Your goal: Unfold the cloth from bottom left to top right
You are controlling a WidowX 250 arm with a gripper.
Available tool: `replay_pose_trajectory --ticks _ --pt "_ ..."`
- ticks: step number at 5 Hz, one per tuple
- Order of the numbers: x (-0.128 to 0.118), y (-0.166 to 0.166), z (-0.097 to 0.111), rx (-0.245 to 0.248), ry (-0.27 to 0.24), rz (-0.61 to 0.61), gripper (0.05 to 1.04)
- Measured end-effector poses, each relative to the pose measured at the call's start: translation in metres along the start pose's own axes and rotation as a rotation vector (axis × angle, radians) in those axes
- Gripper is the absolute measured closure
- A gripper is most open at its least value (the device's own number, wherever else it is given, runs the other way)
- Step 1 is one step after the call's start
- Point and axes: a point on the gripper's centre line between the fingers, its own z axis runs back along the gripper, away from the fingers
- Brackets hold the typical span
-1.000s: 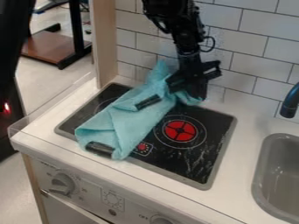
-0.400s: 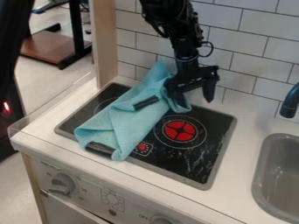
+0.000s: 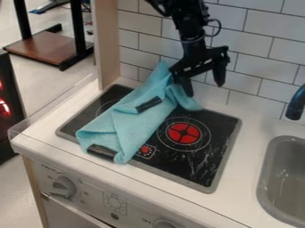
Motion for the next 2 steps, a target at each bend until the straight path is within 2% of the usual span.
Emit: replay_pose_trajectory --ticks 1,2 --pt "-0.005 -0.005 0.024 -0.026 -0.018 -0.045 0.084" --pt "-0.012 -0.003 0.041 -0.018 -0.023 -0.116 0.084"
